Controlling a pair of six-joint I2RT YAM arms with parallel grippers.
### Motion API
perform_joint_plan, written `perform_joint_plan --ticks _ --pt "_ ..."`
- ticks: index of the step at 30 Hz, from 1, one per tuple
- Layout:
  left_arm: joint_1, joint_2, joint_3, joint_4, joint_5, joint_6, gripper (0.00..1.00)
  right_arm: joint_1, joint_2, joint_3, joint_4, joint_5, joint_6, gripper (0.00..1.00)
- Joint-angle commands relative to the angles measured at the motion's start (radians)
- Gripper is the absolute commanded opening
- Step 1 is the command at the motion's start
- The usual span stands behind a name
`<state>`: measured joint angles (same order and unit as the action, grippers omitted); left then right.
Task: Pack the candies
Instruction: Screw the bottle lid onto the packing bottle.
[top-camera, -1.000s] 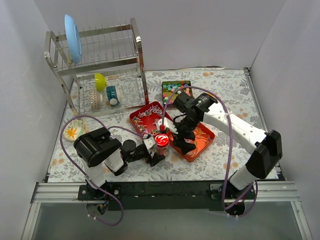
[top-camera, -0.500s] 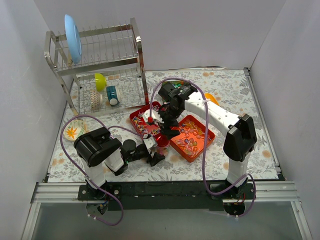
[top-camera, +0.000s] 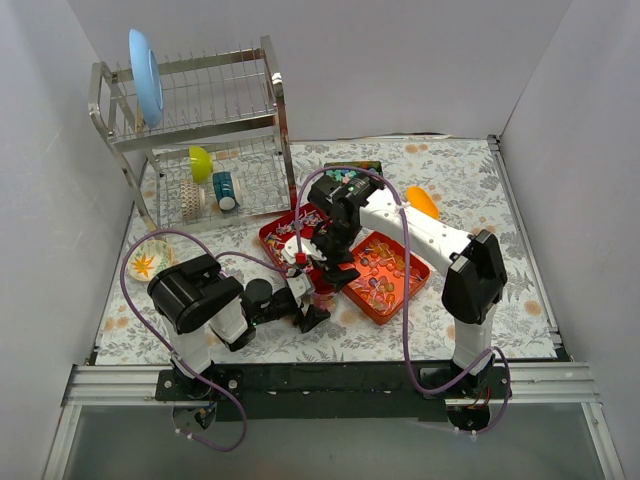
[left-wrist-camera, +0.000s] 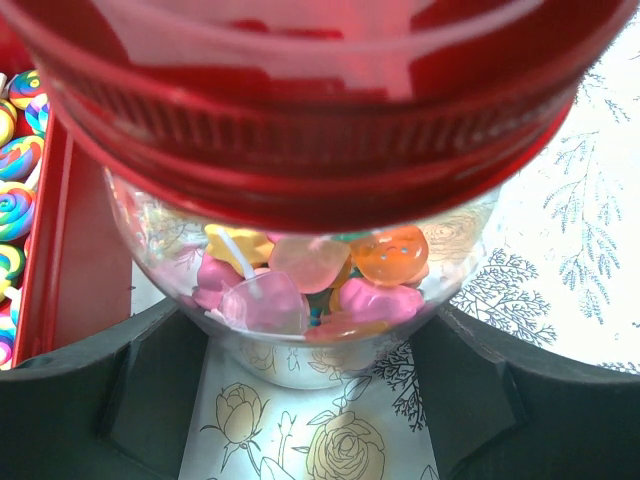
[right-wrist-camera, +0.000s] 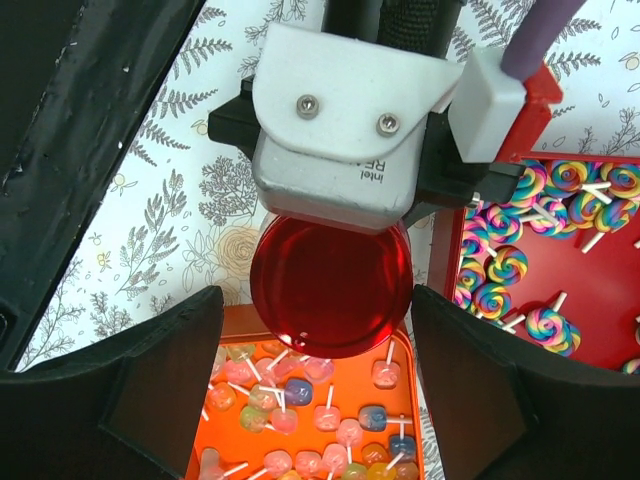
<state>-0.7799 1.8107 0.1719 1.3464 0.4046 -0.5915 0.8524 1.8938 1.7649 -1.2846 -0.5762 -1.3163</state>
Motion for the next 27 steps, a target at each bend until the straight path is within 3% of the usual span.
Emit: perform_joint_plan --ticks 1,9,12,16,21,27 --pt "0.007 0.022 -0.006 0.097 0.008 -0.014 0.00 0.005 0.024 0.019 -0.022 -0.036 0.003 0.81" --pt "0.007 0.024 -0.005 0.094 0.005 -0.014 0.00 0.005 0.045 0.021 -0.018 -0.022 0.028 0.72" --pt "0.007 0.024 -0.003 0.091 0.007 -0.016 0.00 0.005 0.051 0.016 0.007 -0.016 0.077 0.58" --pt "0.007 0.022 -0.006 0.096 0.005 -0.016 0.00 0.005 0.013 -0.039 0.071 -0.001 0.179 0.51" --pt "0.005 0.019 -0.014 0.112 -0.007 -0.014 0.00 0.005 -0.090 -0.218 0.209 0.044 0.442 0.42" --pt "0.005 0.019 -0.020 0.120 -0.012 -0.013 0.00 0.007 -0.176 -0.379 0.346 0.131 0.620 0.35"
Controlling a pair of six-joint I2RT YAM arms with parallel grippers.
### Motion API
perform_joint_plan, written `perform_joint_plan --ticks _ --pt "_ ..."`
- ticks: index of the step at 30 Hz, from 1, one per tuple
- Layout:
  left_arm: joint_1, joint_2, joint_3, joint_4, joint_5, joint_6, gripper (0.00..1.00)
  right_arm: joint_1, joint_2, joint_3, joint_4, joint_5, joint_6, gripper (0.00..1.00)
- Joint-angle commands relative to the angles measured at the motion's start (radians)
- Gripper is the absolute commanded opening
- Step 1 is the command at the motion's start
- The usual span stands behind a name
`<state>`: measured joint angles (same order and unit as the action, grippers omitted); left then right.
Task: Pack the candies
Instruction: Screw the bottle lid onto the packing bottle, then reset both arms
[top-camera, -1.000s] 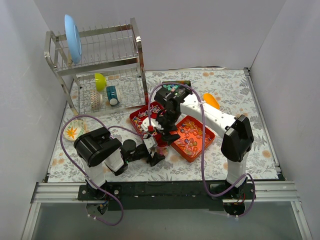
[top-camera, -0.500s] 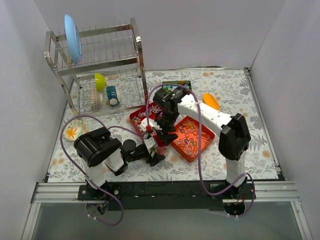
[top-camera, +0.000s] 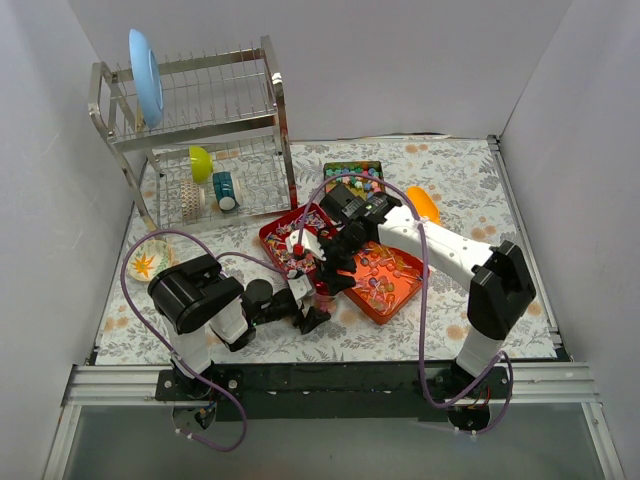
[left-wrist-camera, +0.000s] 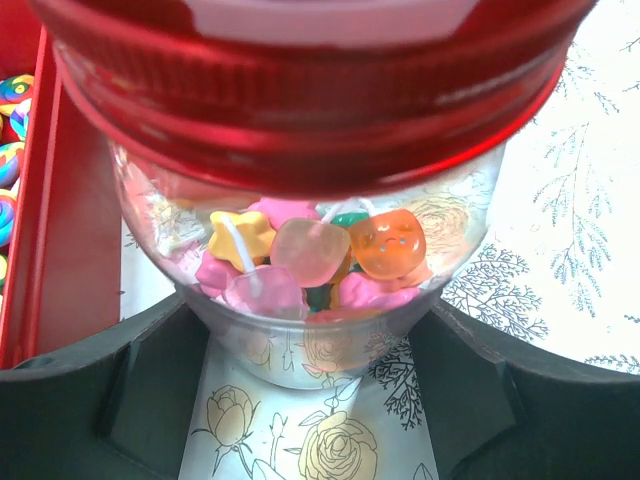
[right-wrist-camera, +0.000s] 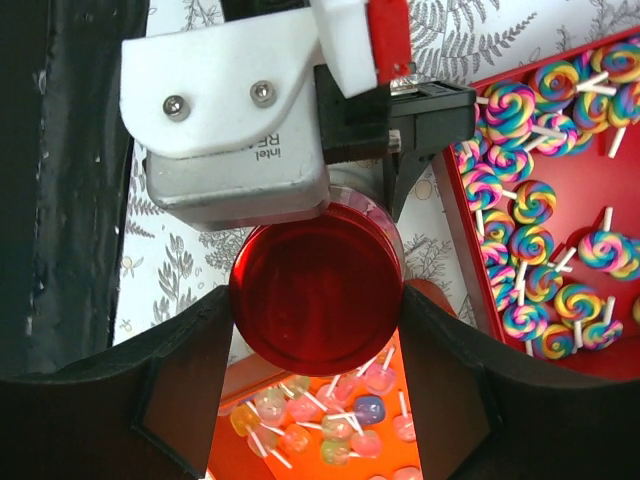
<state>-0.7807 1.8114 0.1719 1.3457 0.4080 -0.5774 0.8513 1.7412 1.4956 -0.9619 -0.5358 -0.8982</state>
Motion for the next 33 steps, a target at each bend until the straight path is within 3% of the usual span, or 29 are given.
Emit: perform_joint_plan --ticks 1,7,8,10,11,12,14,19,24,26,30,33 --pt "0.008 0.019 -0.020 0.121 -0.015 -0.027 0.00 0.008 -0.026 -0.123 0.029 0.112 0.208 0.35" --pt "0.006 0.009 0.012 0.058 0.029 -0.027 0.01 0.008 -0.009 -0.114 0.041 0.140 0.216 0.38" --pt "0.008 -0.001 0.020 -0.004 0.032 -0.033 0.41 0.008 -0.005 -0.109 0.037 0.145 0.214 0.42" --pt "0.006 -0.042 0.029 -0.046 0.034 -0.056 0.73 0.009 0.004 -0.100 0.031 0.157 0.216 0.59" --pt "0.008 -0.064 0.014 -0.063 0.037 -0.059 0.98 0.008 0.000 -0.100 0.031 0.164 0.213 0.65" --pt "0.006 -0.087 0.008 -0.080 0.037 -0.067 0.98 0.008 -0.018 -0.100 0.037 0.171 0.212 0.91" --pt "0.006 -0.188 0.001 -0.187 0.051 -0.087 0.98 0.008 -0.035 -0.100 0.040 0.166 0.202 0.98" --pt "0.008 -0.440 0.017 -0.445 0.101 -0.099 0.98 0.008 -0.074 -0.054 0.000 0.171 0.189 0.98" --pt "0.006 -0.699 0.075 -0.808 0.137 -0.084 0.98 -0.009 -0.136 -0.034 -0.029 0.217 0.196 0.98" --pt "0.009 -0.768 0.097 -0.969 0.085 -0.067 0.98 -0.026 -0.167 -0.055 -0.040 0.220 0.194 0.98" --pt "0.017 -0.963 0.118 -1.140 0.003 -0.013 0.98 -0.098 -0.271 -0.144 0.012 0.246 0.200 0.98" --pt "0.023 -1.053 0.167 -1.292 -0.093 0.042 0.98 -0.223 -0.284 -0.164 0.045 0.270 0.271 0.98"
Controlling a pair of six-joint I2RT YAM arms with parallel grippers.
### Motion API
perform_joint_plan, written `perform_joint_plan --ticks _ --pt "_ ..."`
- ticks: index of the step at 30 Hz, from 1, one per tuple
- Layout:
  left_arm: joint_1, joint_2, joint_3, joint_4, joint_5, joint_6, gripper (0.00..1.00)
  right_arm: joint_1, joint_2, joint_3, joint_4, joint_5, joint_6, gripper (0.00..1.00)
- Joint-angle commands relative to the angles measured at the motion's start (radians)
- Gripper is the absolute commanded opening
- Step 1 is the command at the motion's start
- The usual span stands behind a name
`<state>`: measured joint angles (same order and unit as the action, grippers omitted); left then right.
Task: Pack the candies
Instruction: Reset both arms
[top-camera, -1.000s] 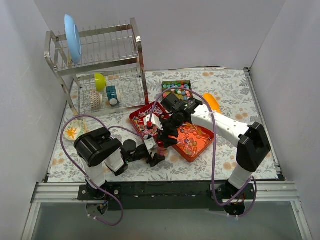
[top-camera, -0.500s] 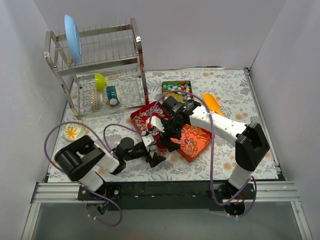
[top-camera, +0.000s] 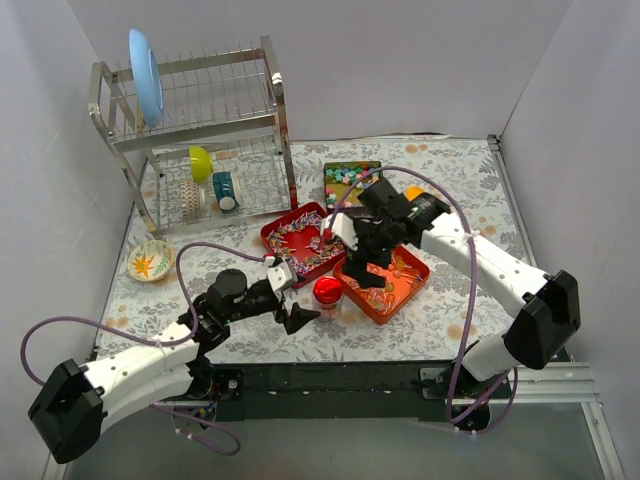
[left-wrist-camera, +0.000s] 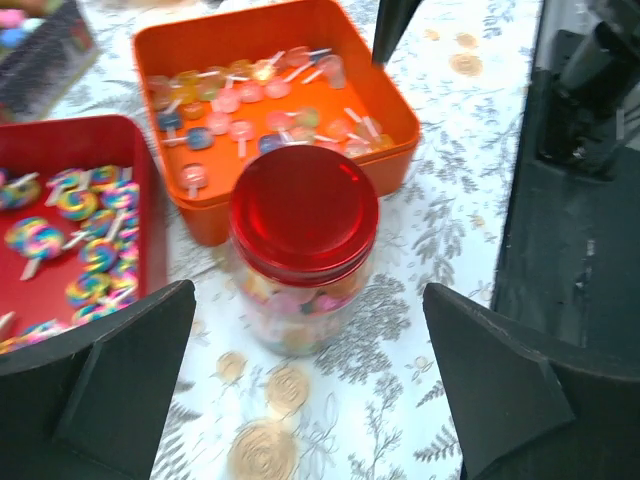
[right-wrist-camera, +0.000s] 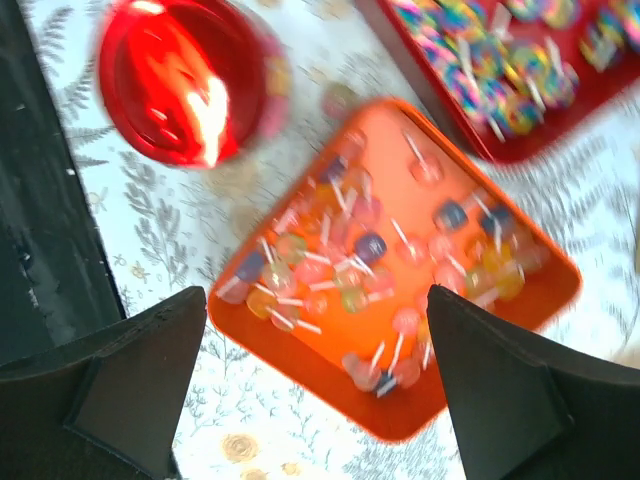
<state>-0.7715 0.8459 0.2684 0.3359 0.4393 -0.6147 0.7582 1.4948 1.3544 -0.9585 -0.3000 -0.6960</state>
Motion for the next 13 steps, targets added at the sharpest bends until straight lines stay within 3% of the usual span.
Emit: perform_joint_plan --ticks 1,6,7,9,13 --pt "0.018 -0.119 0.083 -0.311 -0.151 0.087 0.98 -0.222 -0.034 -0.012 0.061 0.044 0.104 0.98" --pt "0.043 -0.157 0.186 -0.449 -0.495 0.003 0.98 -0.465 -0.025 -0.014 0.157 0.208 0.312 0.98" --pt "0.093 -0.156 0.201 -0.465 -0.531 -0.032 0.98 -0.518 -0.027 -0.017 0.176 0.279 0.340 0.98" --pt "0.177 -0.140 0.228 -0.505 -0.524 -0.121 0.98 -0.559 -0.045 -0.040 0.231 0.352 0.403 0.98" --pt "0.383 -0.082 0.242 -0.480 -0.542 -0.209 0.98 -0.605 -0.105 -0.100 0.254 0.259 0.424 0.98"
